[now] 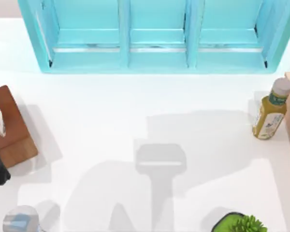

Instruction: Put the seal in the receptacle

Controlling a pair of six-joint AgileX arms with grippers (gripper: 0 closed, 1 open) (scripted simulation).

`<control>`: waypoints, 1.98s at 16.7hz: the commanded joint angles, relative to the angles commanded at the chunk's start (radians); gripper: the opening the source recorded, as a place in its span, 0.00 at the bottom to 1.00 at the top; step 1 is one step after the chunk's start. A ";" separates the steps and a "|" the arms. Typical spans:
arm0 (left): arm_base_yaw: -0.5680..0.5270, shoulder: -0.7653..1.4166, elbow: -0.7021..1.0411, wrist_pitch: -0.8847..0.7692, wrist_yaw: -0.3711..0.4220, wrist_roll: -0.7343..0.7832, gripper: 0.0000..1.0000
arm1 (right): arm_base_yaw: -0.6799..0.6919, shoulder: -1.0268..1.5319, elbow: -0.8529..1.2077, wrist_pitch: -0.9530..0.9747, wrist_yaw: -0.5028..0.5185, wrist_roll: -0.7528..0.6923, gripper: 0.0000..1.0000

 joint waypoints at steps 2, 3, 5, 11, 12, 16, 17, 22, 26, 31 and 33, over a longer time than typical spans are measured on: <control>0.000 0.000 0.000 0.000 0.000 0.000 1.00 | -0.070 -0.067 -0.097 0.012 -0.020 -0.093 0.00; 0.000 0.000 0.000 0.000 0.000 0.000 1.00 | -0.096 -0.085 -0.132 0.006 -0.025 -0.126 0.00; 0.000 0.000 0.000 0.000 0.000 0.000 1.00 | -0.128 -0.095 -0.171 -0.018 -0.028 -0.163 0.00; 0.000 0.000 0.000 0.000 0.000 0.000 1.00 | -0.127 -0.090 -0.177 -0.019 -0.026 -0.165 0.00; 0.000 0.000 0.000 0.000 0.000 0.000 1.00 | -0.126 -0.088 -0.191 -0.006 -0.026 -0.164 0.00; 0.000 0.000 0.000 0.000 0.000 0.000 1.00 | -0.124 -0.072 -0.307 0.142 -0.027 -0.161 0.00; 0.000 0.000 0.000 0.000 0.000 0.000 1.00 | -0.124 -0.068 -0.338 0.180 -0.027 -0.160 0.00; 0.000 0.000 0.000 0.000 0.000 0.000 1.00 | -0.123 -0.054 -0.387 0.230 -0.027 -0.158 0.00; 0.000 0.000 0.000 0.000 0.000 0.000 1.00 | -0.123 -0.054 -0.387 0.230 -0.027 -0.158 0.23; 0.000 0.000 0.000 0.000 0.000 0.000 1.00 | -0.123 -0.054 -0.387 0.230 -0.027 -0.158 0.60; 0.000 0.000 0.000 0.000 0.000 0.000 1.00 | -0.123 -0.054 -0.387 0.230 -0.027 -0.158 0.75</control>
